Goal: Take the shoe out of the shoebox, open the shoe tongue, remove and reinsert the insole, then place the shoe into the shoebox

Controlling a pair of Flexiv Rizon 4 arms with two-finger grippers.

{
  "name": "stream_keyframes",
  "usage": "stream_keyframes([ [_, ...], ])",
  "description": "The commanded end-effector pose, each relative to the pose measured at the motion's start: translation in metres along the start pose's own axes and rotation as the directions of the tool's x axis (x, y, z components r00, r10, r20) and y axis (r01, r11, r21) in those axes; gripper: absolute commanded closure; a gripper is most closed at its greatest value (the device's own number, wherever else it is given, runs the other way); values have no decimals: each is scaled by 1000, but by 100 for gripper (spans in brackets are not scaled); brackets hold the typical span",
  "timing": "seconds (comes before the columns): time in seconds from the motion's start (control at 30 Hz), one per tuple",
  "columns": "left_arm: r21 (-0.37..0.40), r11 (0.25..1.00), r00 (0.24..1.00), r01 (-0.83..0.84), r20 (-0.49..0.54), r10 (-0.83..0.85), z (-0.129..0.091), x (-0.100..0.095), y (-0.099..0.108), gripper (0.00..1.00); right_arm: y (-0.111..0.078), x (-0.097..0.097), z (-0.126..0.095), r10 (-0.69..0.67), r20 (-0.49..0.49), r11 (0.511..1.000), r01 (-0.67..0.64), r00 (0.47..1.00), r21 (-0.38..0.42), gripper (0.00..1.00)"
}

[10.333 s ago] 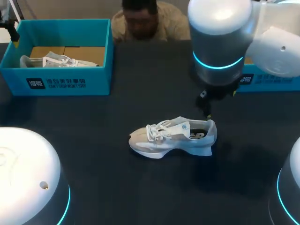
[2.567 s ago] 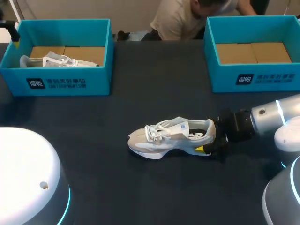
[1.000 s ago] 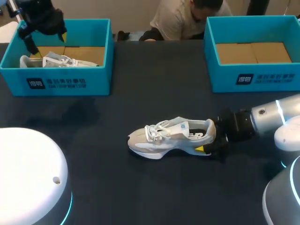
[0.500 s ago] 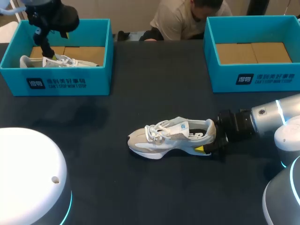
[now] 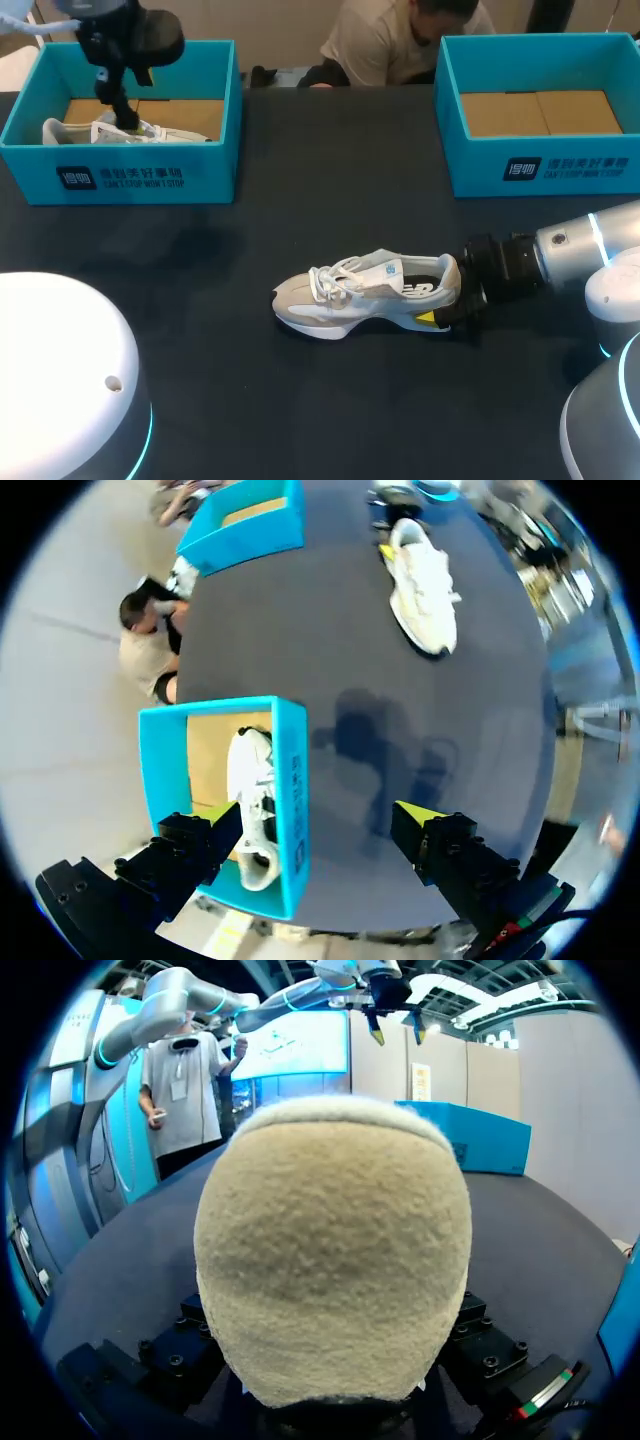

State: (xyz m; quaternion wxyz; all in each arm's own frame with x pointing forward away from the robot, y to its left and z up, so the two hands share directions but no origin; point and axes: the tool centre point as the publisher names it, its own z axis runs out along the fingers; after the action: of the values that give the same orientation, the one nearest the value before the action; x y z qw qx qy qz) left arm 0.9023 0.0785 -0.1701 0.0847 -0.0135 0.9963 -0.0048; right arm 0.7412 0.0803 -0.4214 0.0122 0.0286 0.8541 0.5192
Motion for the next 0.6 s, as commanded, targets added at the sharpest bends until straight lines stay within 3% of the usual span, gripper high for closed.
stream_keyframes([
  [0.03,-13,966,965,259,-42,-260,5,-5,-12,0,0,2,2,0,3,1000,0,1000,2,100],
  [0.23,15,886,884,463,-73,-461,5,4,-28,0,0,2,2,0,3,1000,0,1000,2,100],
  [0.37,41,839,840,543,-25,-542,3,18,-45,0,0,2,2,0,3,1000,0,1000,2,100],
  [0.6,18,741,741,671,-69,-668,6,41,-80,0,0,2,2,0,3,1000,0,1000,2,100],
])
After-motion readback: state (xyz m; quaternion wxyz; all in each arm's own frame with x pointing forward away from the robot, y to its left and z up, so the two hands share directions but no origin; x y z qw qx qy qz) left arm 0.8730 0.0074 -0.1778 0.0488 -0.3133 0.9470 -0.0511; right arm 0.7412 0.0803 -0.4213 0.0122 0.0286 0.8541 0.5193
